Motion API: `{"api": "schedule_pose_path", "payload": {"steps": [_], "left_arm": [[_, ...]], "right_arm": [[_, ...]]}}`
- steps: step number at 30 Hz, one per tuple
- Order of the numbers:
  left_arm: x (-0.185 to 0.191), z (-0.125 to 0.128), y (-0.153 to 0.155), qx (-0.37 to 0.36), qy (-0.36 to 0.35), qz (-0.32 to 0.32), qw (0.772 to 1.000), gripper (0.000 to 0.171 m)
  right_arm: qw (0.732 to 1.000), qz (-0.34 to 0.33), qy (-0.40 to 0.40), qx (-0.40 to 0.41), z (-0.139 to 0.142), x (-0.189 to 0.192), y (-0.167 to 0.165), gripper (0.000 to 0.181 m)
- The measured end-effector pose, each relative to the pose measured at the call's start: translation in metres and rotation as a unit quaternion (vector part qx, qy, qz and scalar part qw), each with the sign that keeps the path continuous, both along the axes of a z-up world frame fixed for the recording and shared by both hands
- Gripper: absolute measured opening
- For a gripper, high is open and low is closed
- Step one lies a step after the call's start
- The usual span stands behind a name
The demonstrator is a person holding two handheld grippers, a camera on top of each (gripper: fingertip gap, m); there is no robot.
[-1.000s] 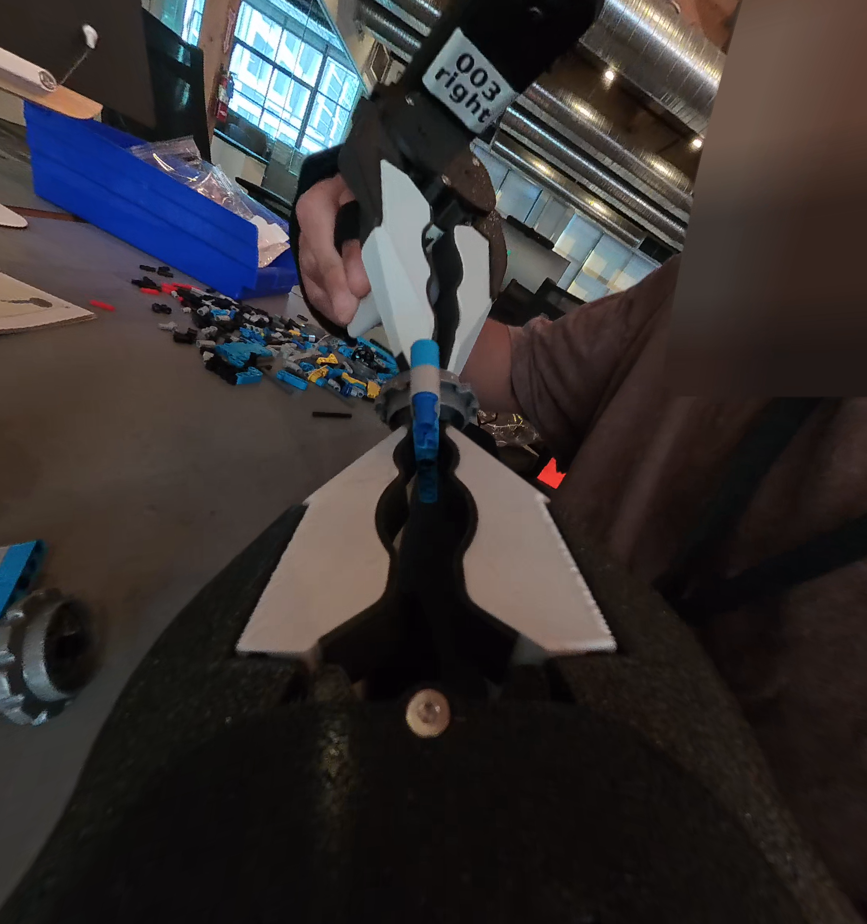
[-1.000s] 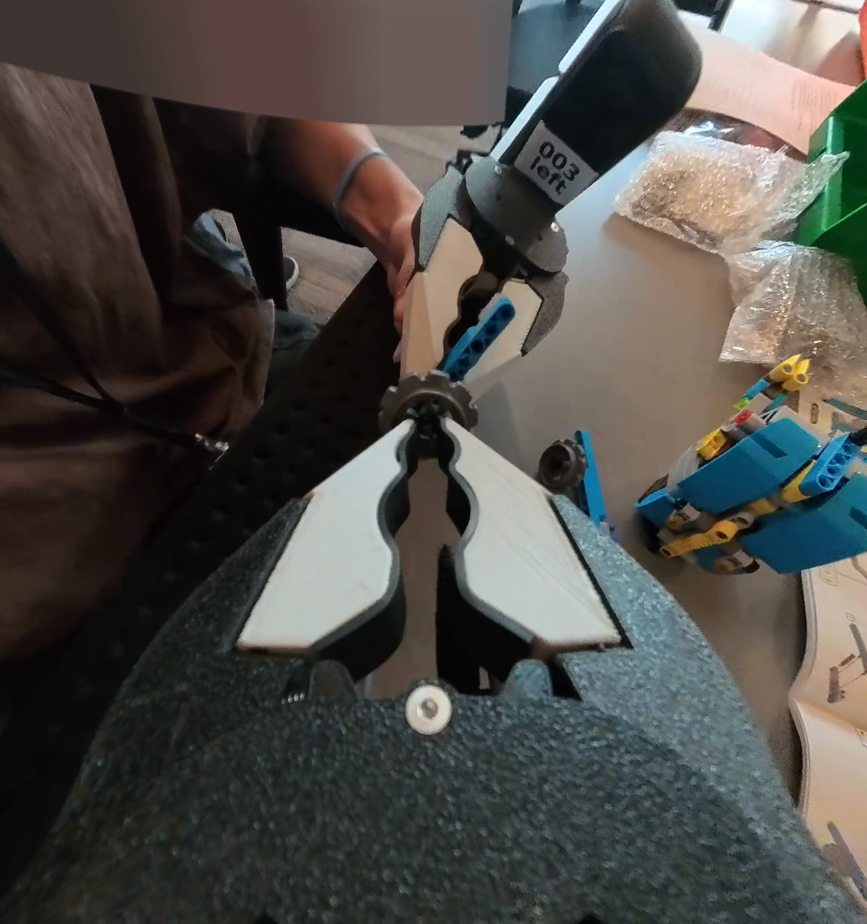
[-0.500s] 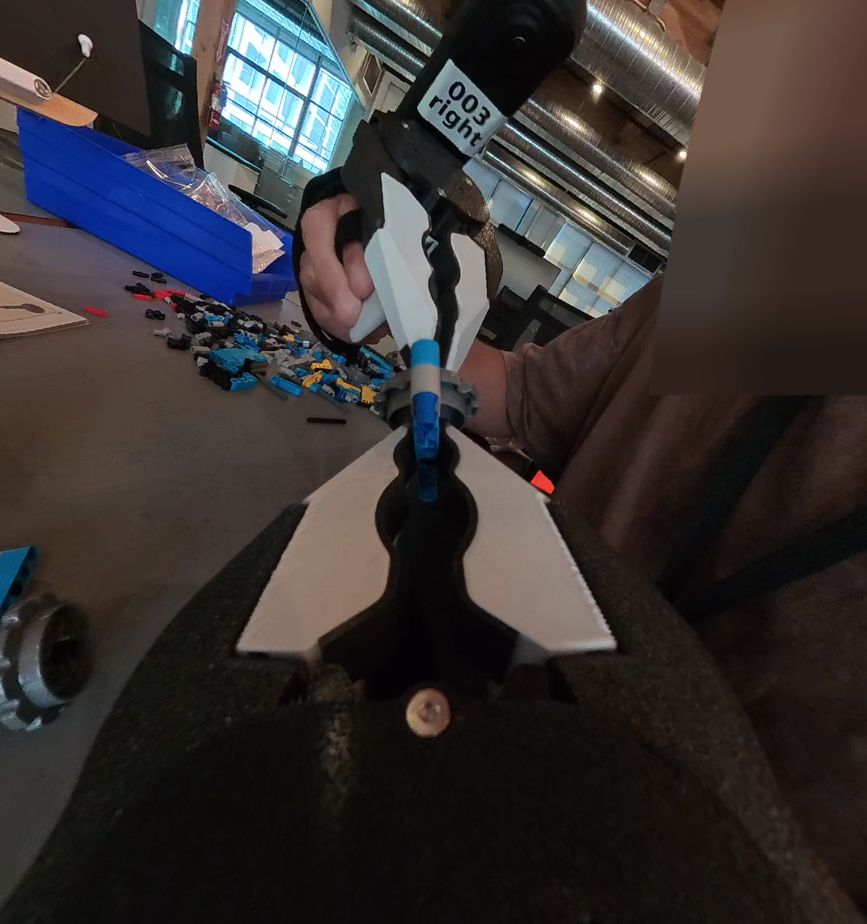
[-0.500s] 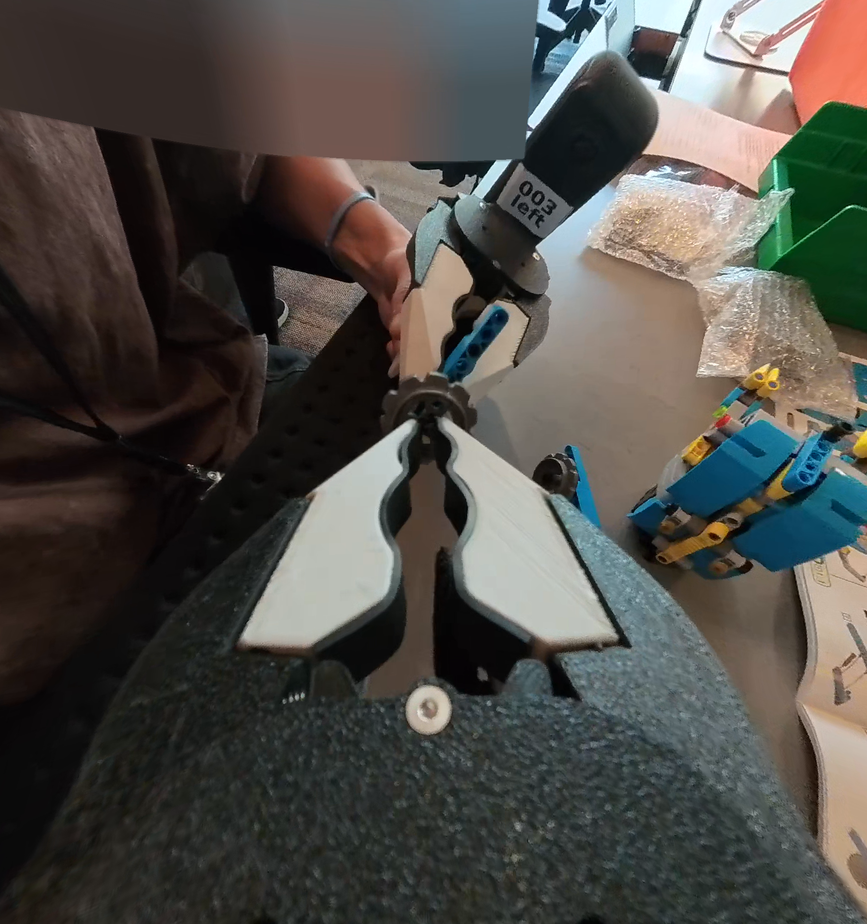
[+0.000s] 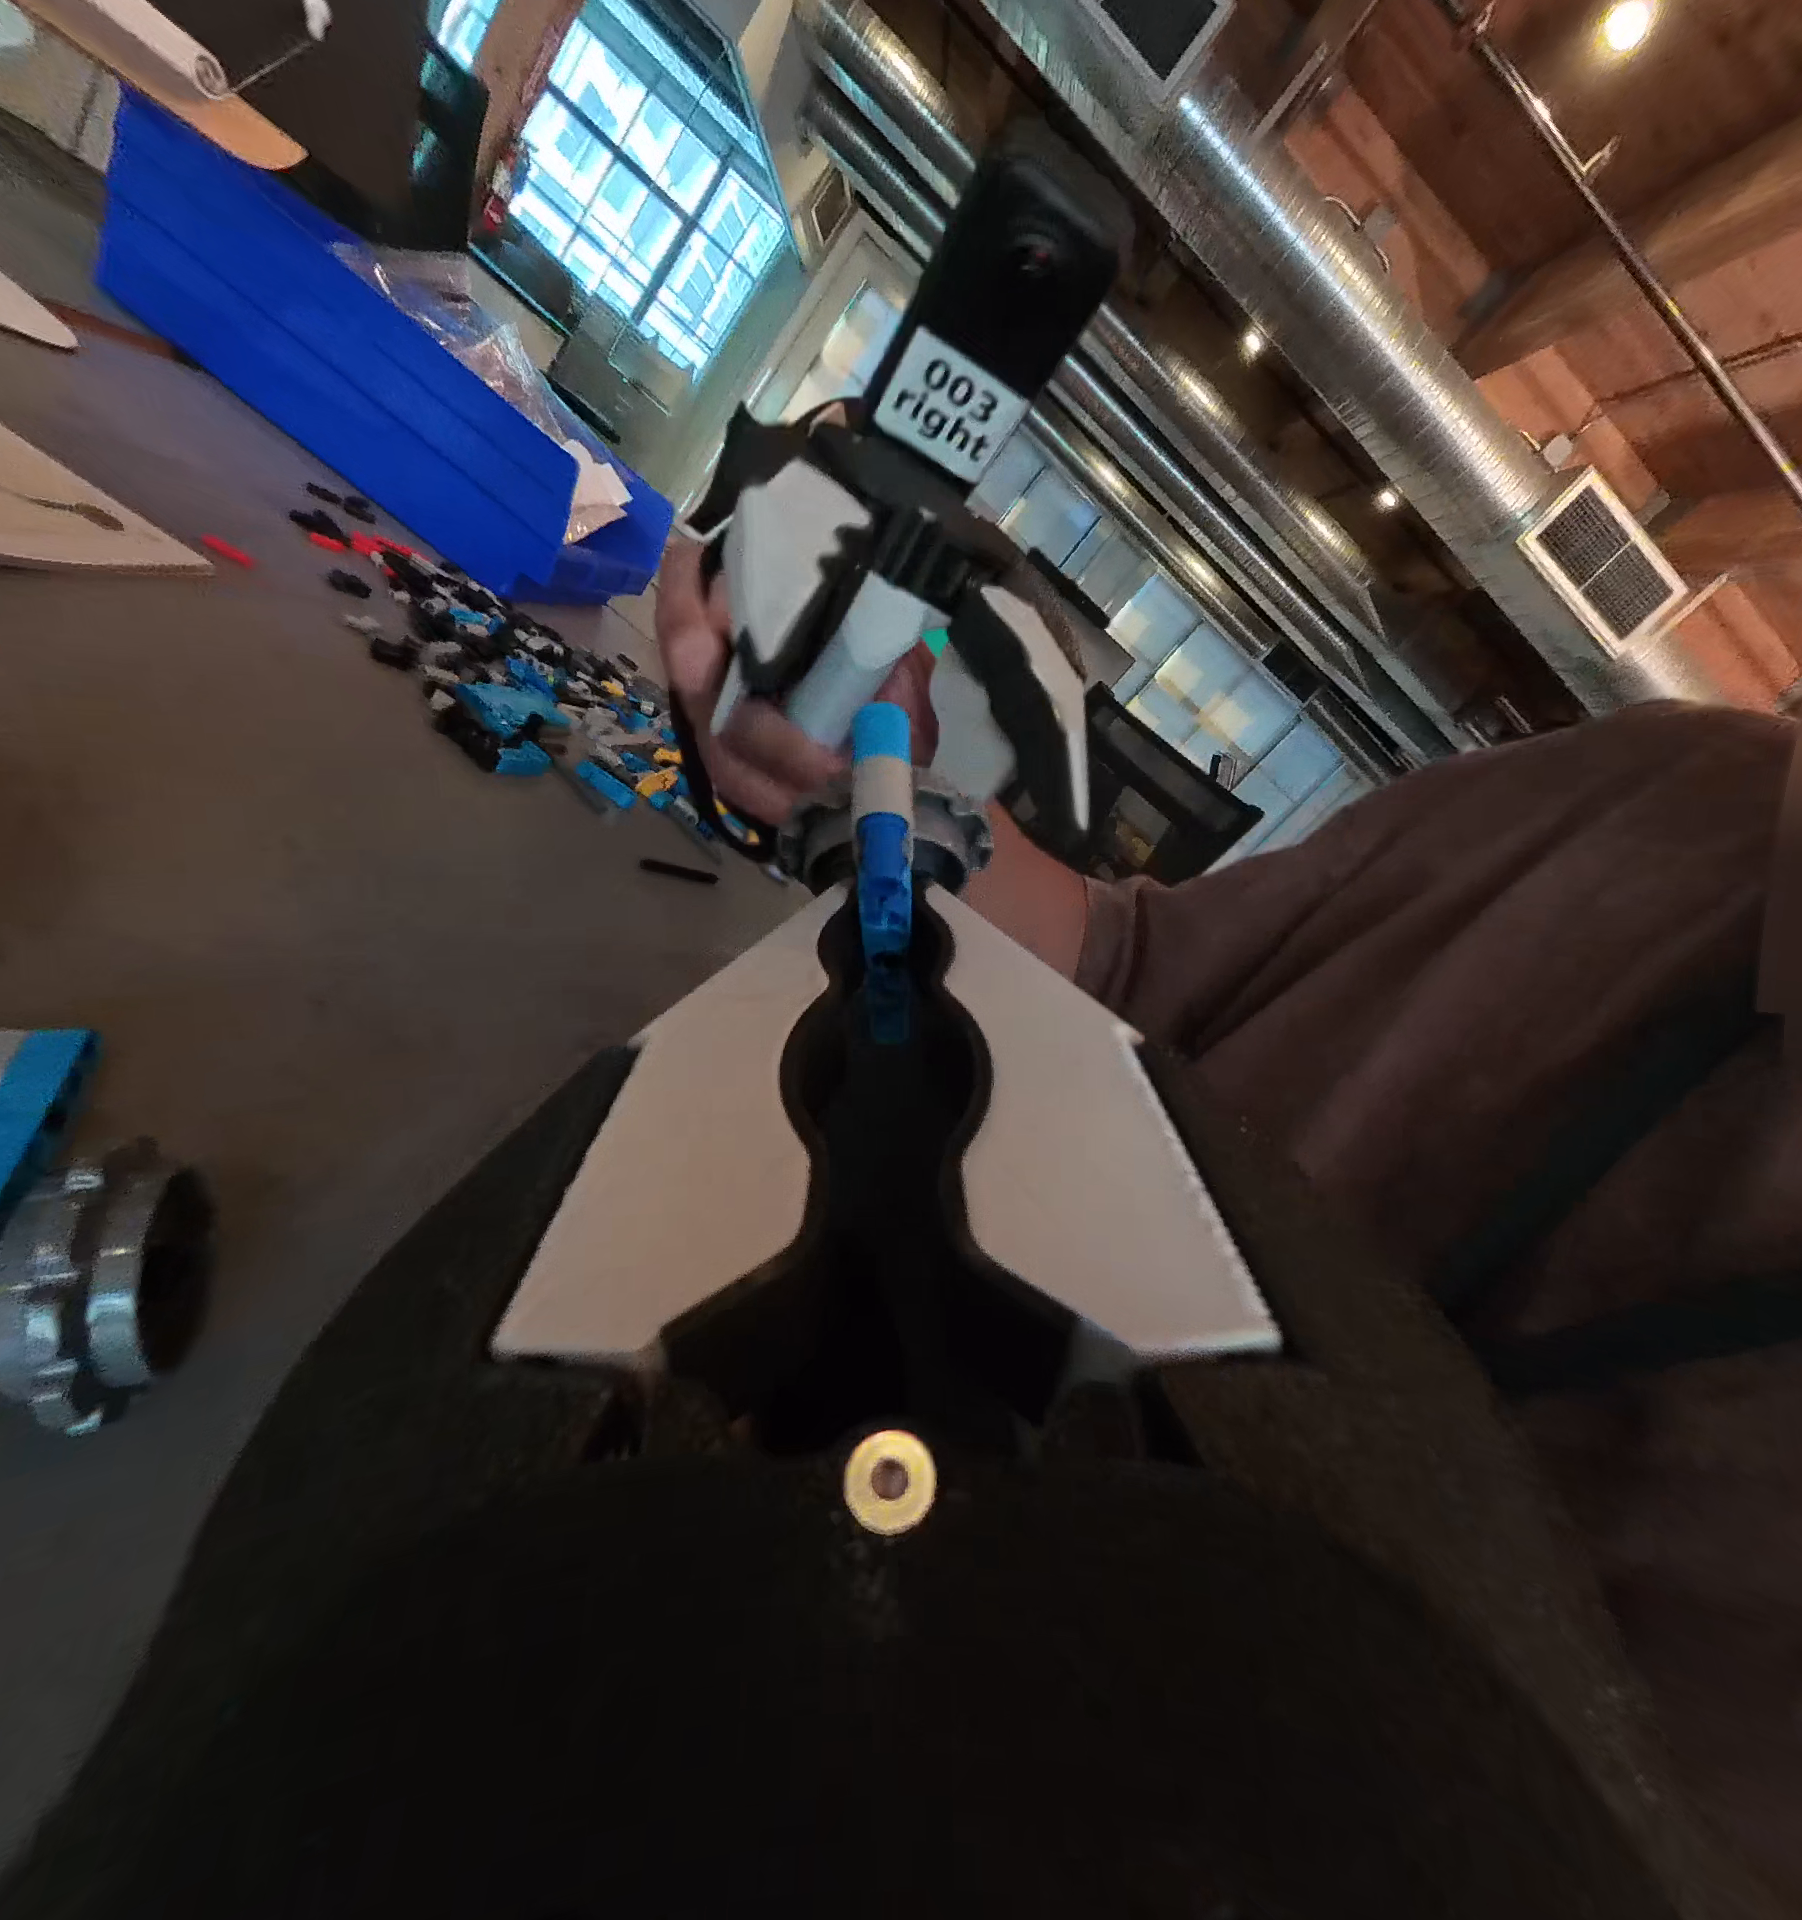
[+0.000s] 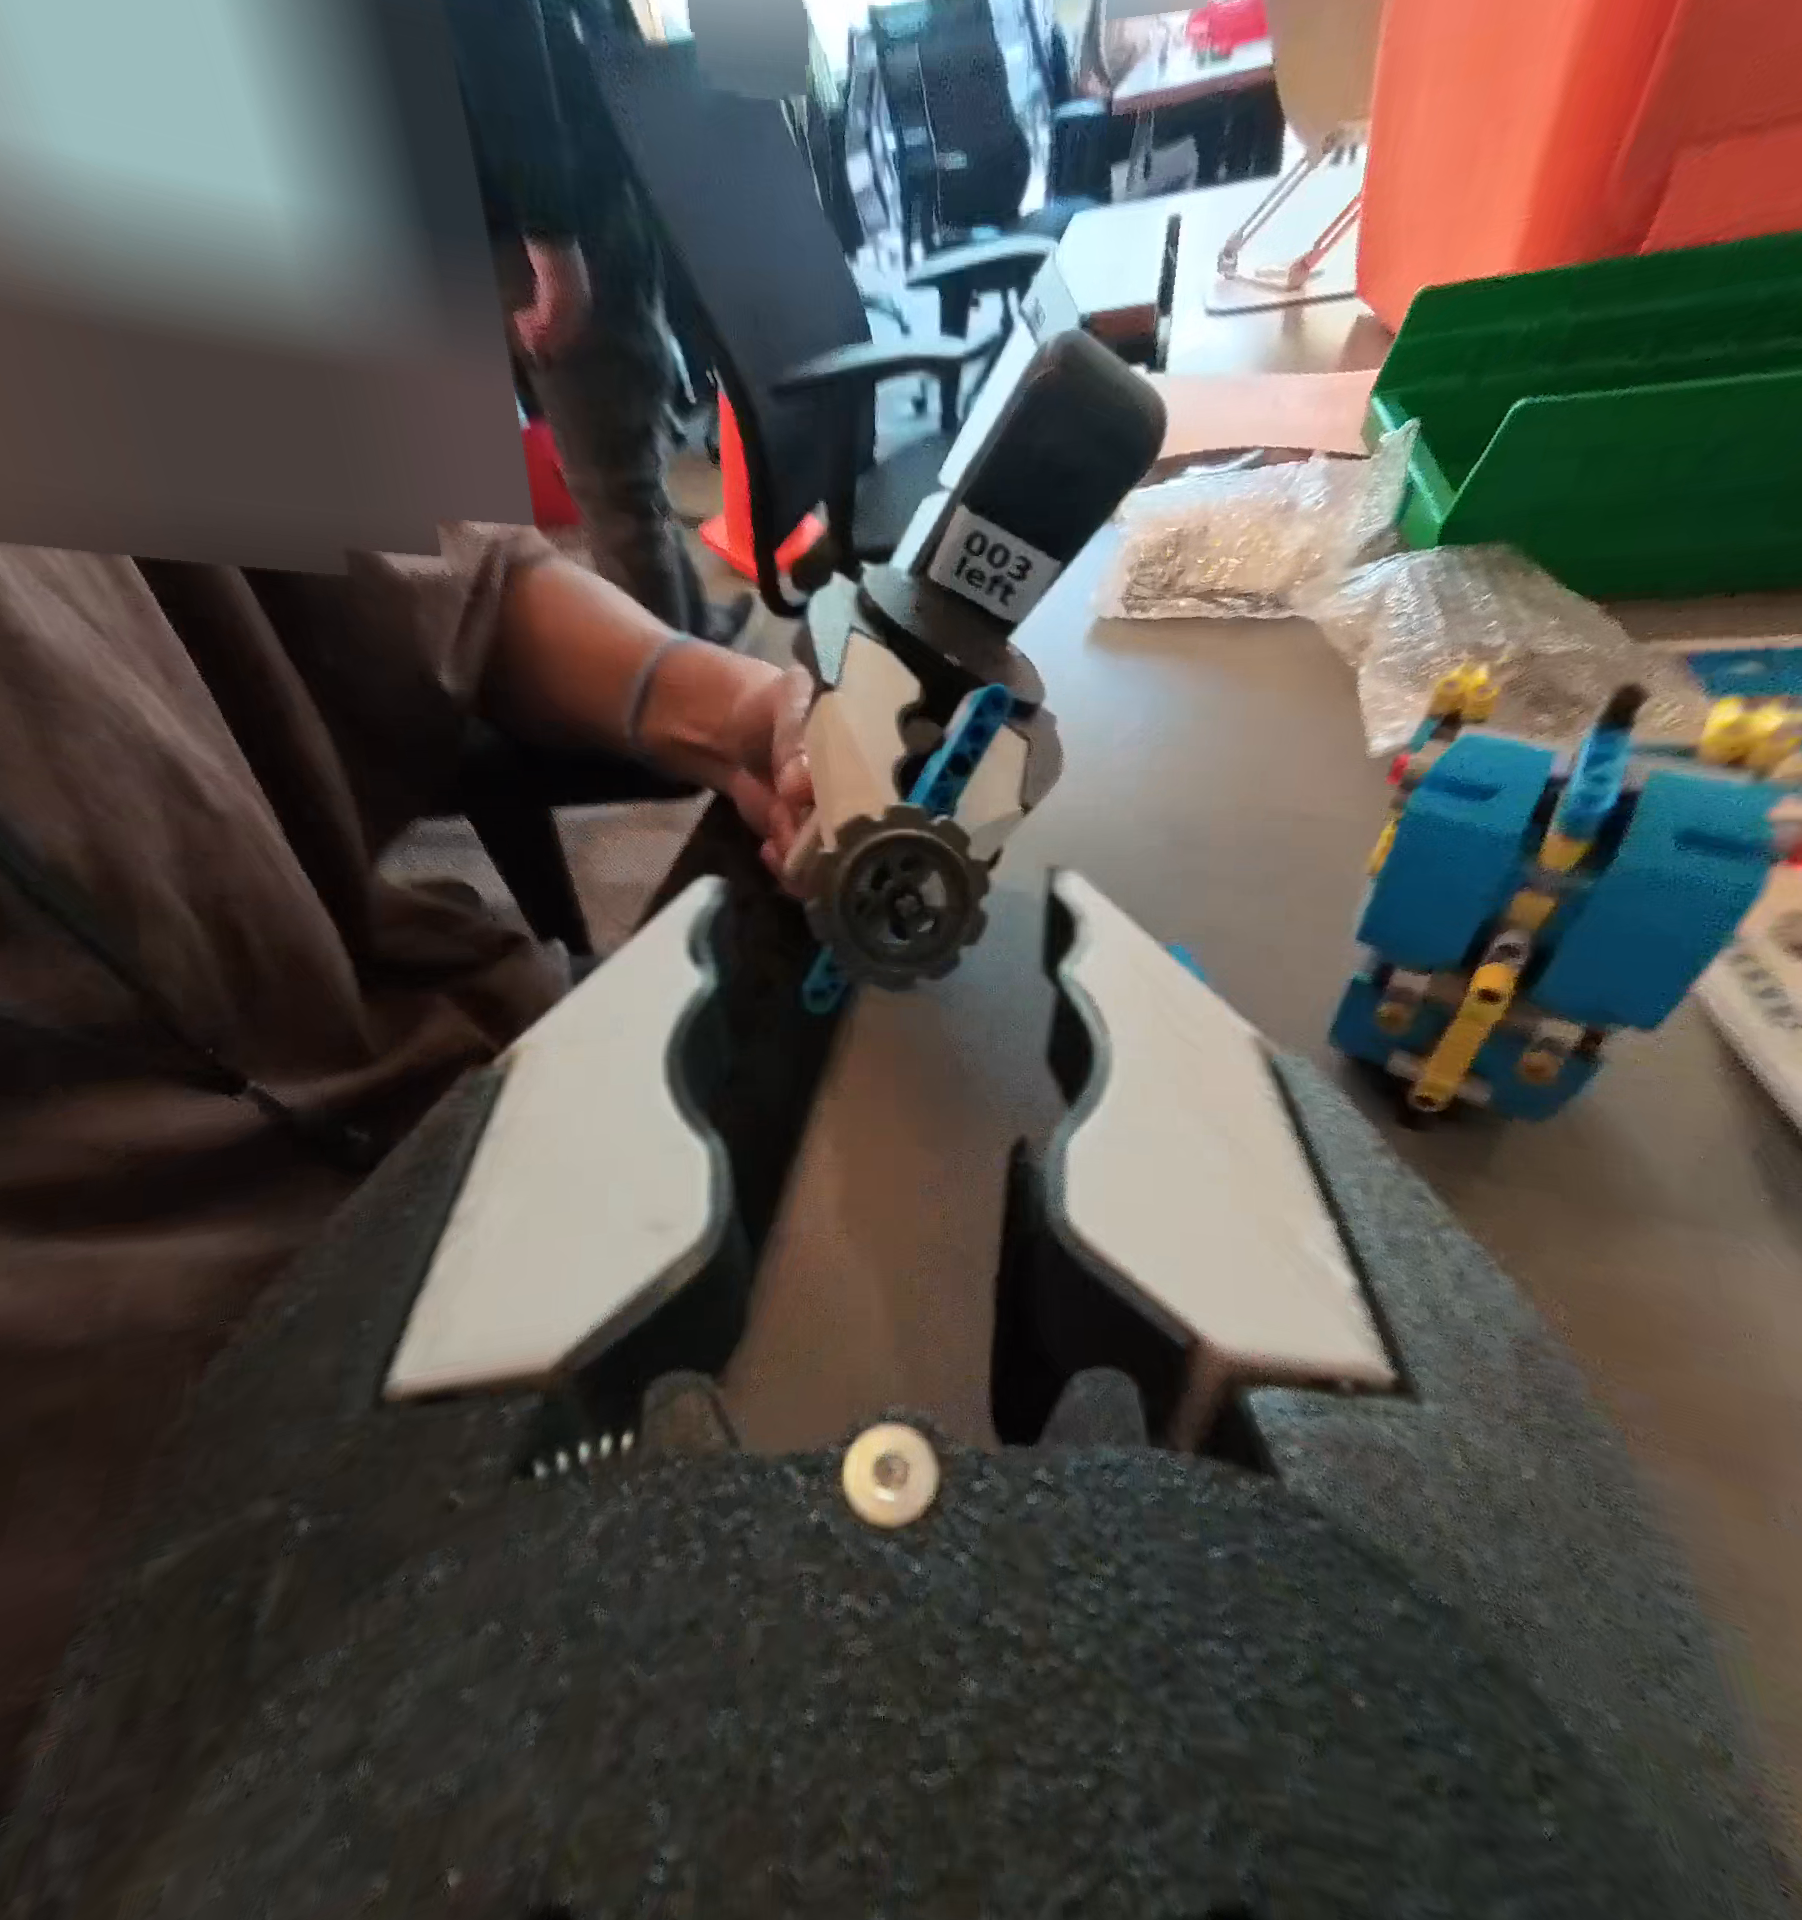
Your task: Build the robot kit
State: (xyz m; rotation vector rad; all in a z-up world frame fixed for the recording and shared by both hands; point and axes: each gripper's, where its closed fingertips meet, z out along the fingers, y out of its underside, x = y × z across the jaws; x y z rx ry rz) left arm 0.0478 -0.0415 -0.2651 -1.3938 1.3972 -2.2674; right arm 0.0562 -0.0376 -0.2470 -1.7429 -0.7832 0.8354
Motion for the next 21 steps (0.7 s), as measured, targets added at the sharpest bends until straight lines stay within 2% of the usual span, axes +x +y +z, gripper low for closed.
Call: {"api": "schedule_pose_path", "payload": {"steps": [1, 2, 6, 7, 11, 13, 15, 18, 21], "left_arm": [[0.000, -0.001, -0.001, 0.000, 0.002, -0.005, 1.000, 0.006], [-0.002, -0.001, -0.006, 0.004, 0.004, -0.021, 1.000, 0.006], [-0.001, -0.008, -0.013, 0.035, 0.020, -0.027, 0.999, 0.006], [0.000, -0.008, -0.012, 0.033, 0.023, -0.024, 0.999, 0.007], [-0.002, -0.006, 0.023, 0.021, 0.034, 0.039, 0.998, 0.044], [-0.014, -0.008, 0.051, 0.037, 0.044, 0.071, 0.996, 0.052], [-0.026, -0.014, 0.076, 0.090, 0.059, 0.109, 0.988, 0.052], [-0.035, -0.046, 0.104, 0.235, 0.129, 0.154, 0.951, 0.052], [-0.037, -0.079, 0.105, 0.335, 0.194, 0.123, 0.914, 0.053]], "right_arm": [[1.000, 0.005, 0.022, -0.017, -0.004, -0.003, -0.001, 0.069], [0.999, 0.021, 0.034, -0.035, -0.009, -0.009, -0.004, 0.070], [0.999, 0.024, -0.026, -0.041, -0.028, -0.017, -0.005, 0.042], [0.998, 0.019, -0.028, -0.053, -0.029, -0.016, -0.005, 0.042], [0.996, -0.032, -0.032, -0.073, -0.038, 0.009, 0.000, 0.042], [0.991, -0.065, -0.020, -0.116, -0.053, 0.033, 0.003, 0.042], [0.979, -0.093, -0.015, -0.180, -0.075, 0.053, 0.004, 0.042], [0.968, -0.116, -0.030, -0.219, -0.097, 0.068, 0.003, 0.042], [0.963, -0.122, -0.071, -0.231, -0.114, 0.073, 0.001, 0.041]]}}
